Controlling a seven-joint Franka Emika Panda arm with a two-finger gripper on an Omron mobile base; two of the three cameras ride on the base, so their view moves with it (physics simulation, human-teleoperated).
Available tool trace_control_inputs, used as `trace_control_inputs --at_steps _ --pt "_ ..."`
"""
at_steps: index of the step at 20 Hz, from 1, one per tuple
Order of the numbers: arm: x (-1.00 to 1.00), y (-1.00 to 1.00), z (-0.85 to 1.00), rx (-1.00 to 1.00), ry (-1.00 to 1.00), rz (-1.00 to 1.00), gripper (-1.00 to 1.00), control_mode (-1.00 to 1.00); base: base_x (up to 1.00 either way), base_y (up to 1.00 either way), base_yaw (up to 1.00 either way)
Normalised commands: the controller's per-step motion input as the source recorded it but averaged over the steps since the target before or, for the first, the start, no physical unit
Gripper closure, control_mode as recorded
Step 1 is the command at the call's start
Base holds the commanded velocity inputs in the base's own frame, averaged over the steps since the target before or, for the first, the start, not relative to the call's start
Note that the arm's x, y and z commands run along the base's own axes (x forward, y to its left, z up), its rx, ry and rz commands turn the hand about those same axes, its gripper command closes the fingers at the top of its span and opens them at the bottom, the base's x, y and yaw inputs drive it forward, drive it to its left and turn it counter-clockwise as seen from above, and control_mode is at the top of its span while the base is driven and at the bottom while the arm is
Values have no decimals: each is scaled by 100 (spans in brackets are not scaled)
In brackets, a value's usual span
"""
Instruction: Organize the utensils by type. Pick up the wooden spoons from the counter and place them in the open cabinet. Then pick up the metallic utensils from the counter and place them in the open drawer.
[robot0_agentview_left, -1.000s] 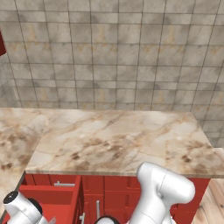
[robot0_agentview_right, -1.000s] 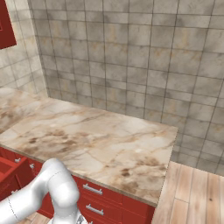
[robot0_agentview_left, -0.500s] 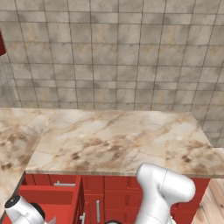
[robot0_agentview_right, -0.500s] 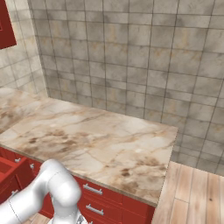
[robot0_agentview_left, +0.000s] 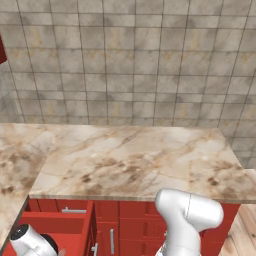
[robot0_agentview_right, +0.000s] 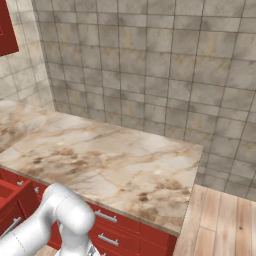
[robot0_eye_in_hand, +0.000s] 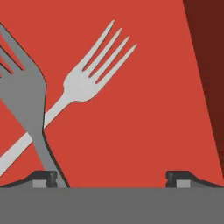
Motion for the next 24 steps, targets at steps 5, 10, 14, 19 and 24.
trace_control_inputs --at_steps 5,10,14,19,24 --pt "-6 -15 47 0 -4 0 -100 -100 0 0 0" --pt "-10 -16 51 0 -7 0 -100 -100 0 0 0" --pt "-24 -18 51 0 -5 0 -100 -100 0 0 0" --pt "-22 -20 57 3 0 0 -100 -100 0 0 0" --pt "-3 -19 62 6 0 0 -100 -100 0 0 0"
